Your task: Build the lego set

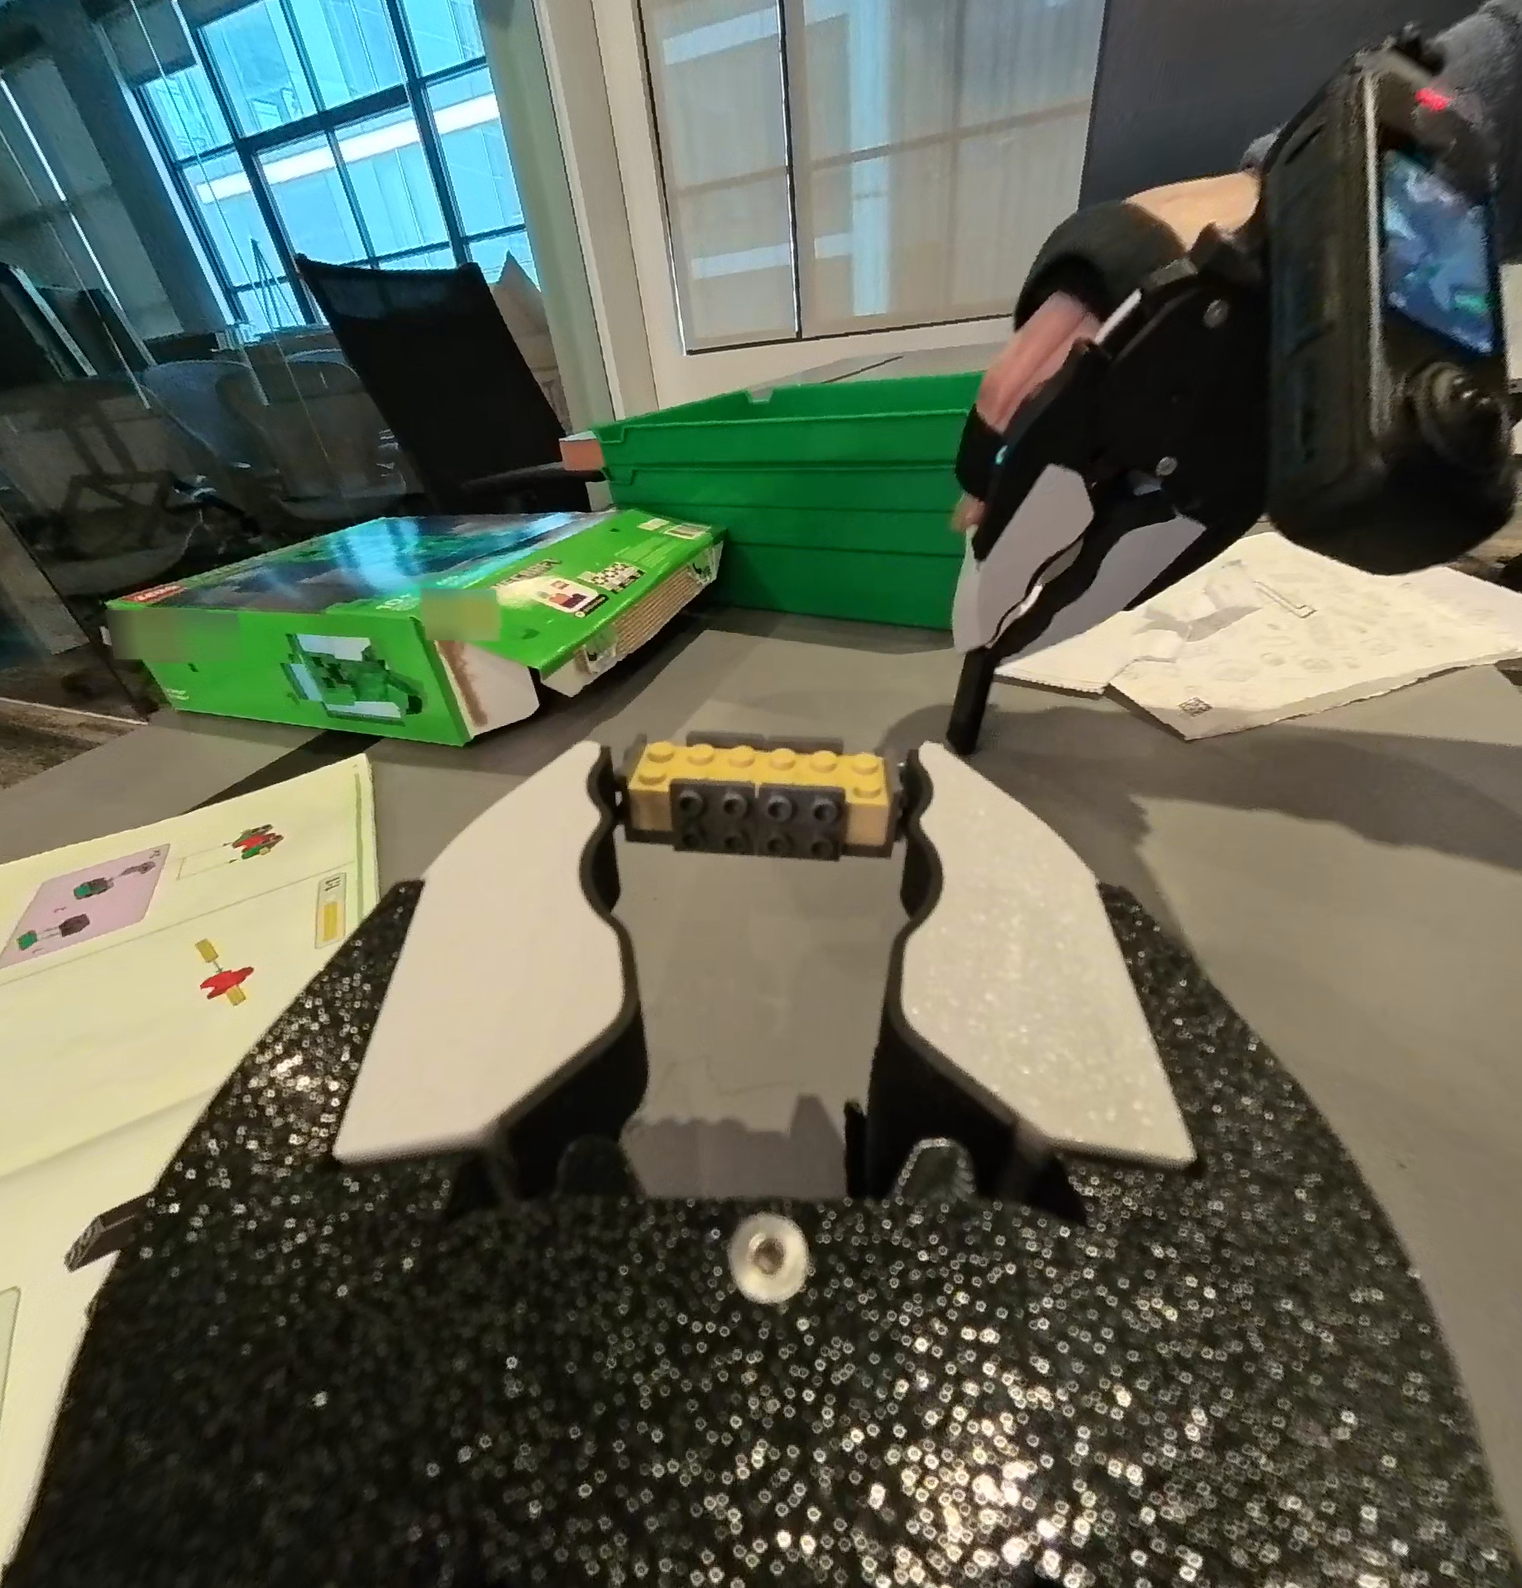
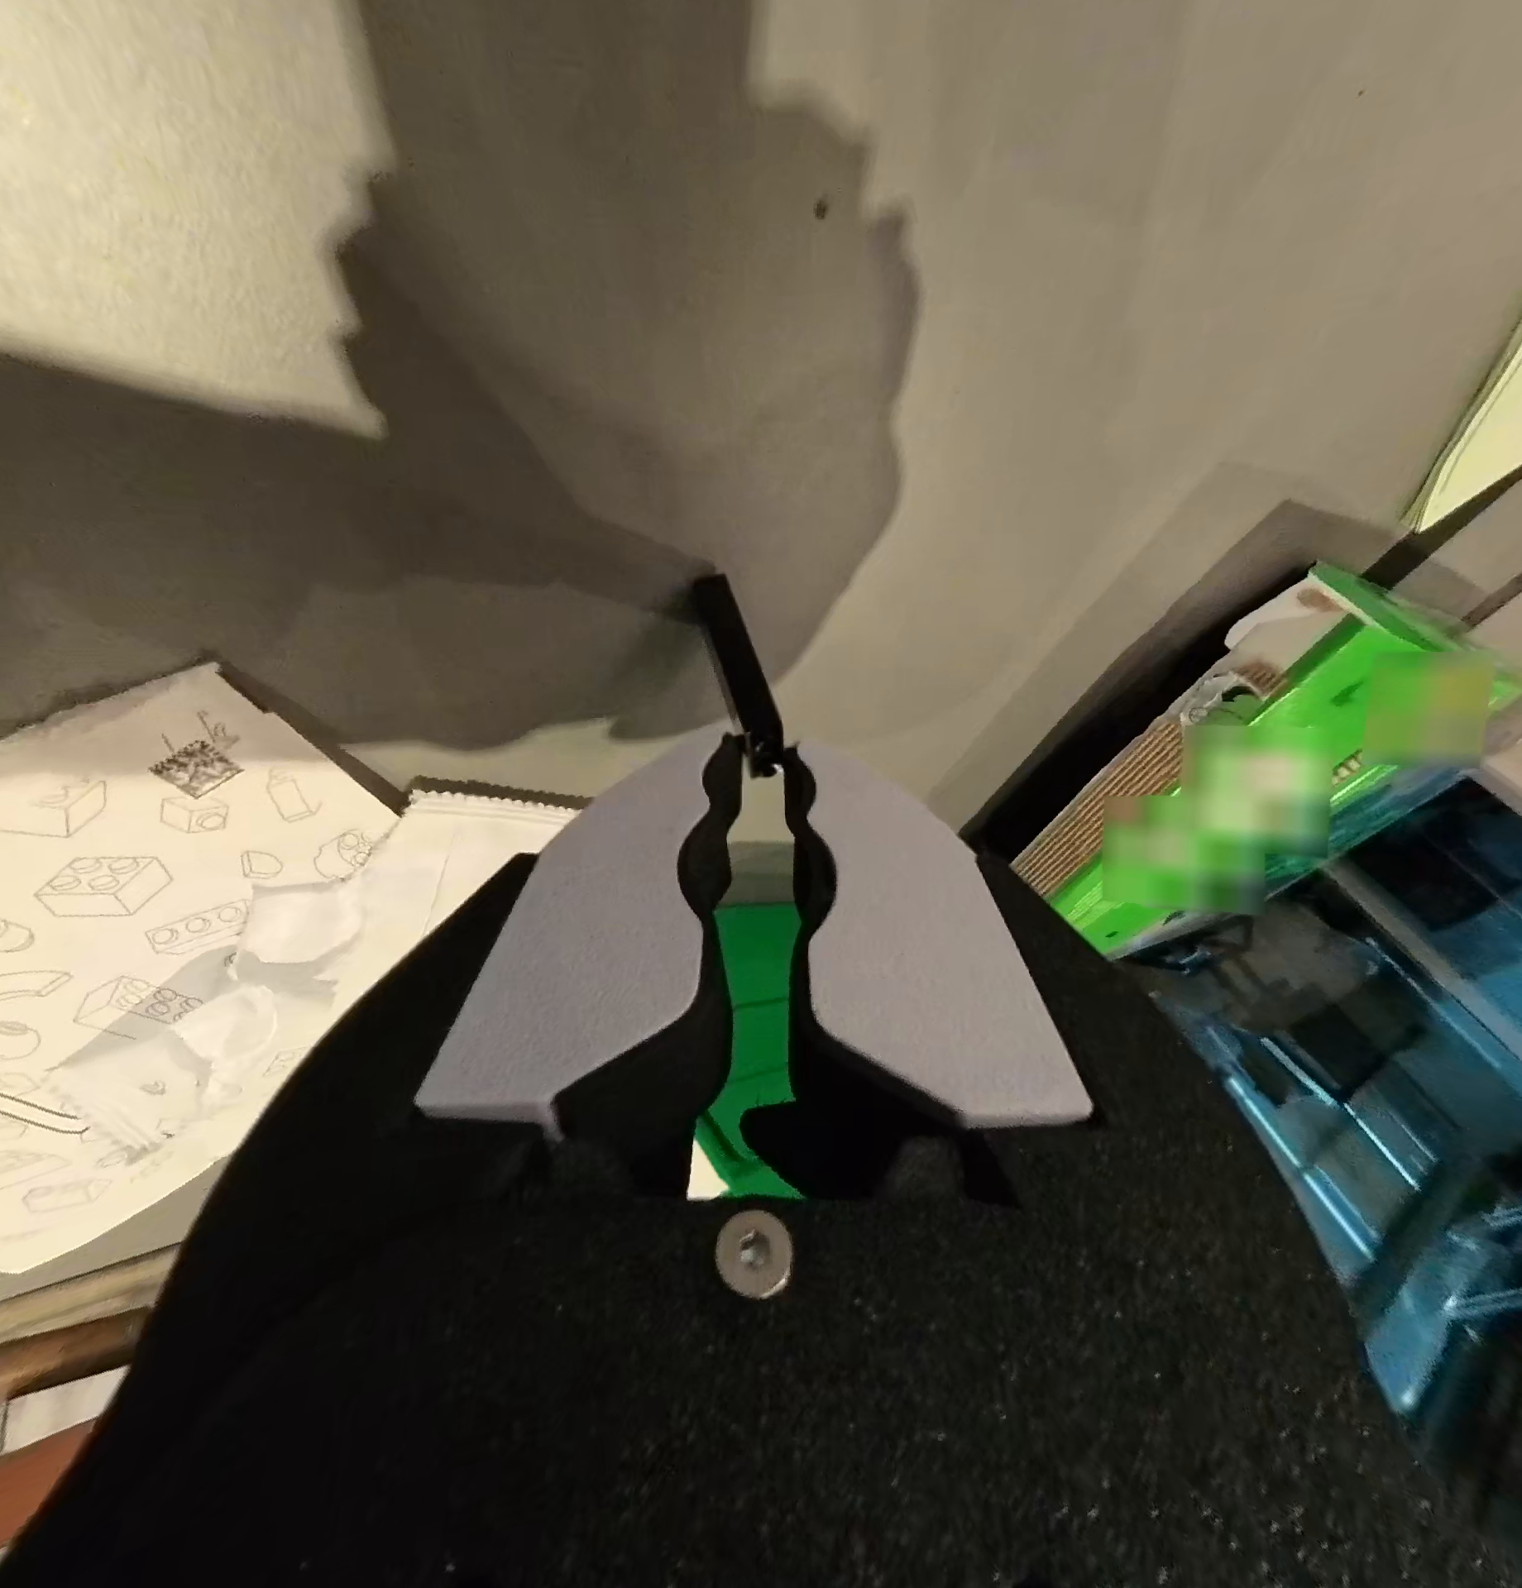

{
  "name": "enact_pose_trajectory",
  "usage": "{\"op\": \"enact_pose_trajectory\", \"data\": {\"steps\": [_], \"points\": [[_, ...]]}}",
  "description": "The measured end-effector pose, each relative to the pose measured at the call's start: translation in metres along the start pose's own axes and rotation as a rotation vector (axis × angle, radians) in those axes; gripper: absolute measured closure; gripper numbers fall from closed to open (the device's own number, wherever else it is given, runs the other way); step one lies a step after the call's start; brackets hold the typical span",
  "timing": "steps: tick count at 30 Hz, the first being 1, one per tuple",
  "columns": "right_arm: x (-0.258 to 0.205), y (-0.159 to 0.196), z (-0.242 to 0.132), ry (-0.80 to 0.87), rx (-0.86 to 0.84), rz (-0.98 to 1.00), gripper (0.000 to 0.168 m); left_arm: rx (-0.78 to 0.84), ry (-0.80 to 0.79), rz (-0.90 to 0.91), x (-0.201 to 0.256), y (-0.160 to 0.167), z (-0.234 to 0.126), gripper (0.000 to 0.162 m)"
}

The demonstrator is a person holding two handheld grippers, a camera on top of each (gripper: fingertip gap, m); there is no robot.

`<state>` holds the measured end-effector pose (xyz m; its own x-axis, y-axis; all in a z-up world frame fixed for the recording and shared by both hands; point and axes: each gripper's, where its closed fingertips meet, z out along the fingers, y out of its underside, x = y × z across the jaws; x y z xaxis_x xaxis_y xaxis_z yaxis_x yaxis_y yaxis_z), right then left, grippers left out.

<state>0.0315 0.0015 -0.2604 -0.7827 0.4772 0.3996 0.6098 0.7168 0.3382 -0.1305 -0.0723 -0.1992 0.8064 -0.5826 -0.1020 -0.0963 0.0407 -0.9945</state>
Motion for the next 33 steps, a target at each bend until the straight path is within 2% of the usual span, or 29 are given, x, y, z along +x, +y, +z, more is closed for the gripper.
{"op": "enact_pose_trajectory", "data": {"steps": [7,16,26,30,33], "points": [[0.003,-0.019,-0.012,-0.07,0.023,0.064,0.159,0.002,0.0,0.003,0.0,0.0,0.0,0.098],[0.001,-0.053,-0.022,-0.205,-0.001,0.004,0.16,0.003,0.0,0.007,0.0,-0.001,0.0,0.098],[-0.001,-0.055,-0.021,-0.239,-0.015,-0.011,0.159,0.001,0.003,0.017,0.002,-0.001,0.0,0.098],[0.002,-0.056,-0.025,-0.226,-0.003,0.029,0.146,0.003,0.004,0.016,0.002,-0.001,0.0,0.098],[0.011,-0.044,-0.036,-0.164,-0.029,0.06,0.135,0.003,0.003,0.016,0.002,-0.001,0.0,0.098]]}}
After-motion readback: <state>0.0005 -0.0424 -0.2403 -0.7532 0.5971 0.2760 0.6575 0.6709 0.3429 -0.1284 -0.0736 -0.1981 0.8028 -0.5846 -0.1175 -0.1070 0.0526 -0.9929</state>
